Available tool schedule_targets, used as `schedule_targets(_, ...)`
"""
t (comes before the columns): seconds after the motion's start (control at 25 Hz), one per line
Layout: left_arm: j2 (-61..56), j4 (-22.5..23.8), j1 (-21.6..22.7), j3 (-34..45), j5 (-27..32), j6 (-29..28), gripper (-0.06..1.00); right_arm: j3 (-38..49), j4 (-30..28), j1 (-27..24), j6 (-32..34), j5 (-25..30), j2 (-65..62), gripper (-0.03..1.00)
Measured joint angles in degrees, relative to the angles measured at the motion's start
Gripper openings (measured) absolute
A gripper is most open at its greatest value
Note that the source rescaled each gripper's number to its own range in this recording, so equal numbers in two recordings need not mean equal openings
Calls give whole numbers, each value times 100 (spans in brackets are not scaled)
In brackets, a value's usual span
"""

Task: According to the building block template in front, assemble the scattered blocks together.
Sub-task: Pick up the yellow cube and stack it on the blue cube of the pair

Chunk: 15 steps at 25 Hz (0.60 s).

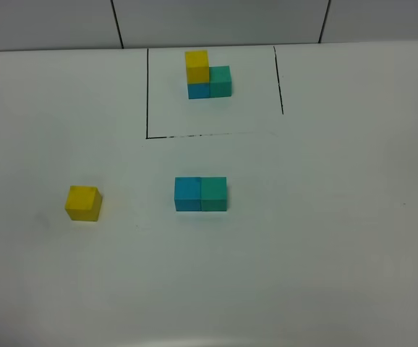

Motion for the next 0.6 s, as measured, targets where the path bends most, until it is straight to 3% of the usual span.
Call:
schedule_targets(0.24, 0, 0, 0, 0, 0, 0, 70, 623, 62, 0, -4, 5, -630, 100)
schedule_targets(0.6, 0, 0, 0, 0, 0, 0, 70, 669, 62, 0, -186, -7, -649, 96)
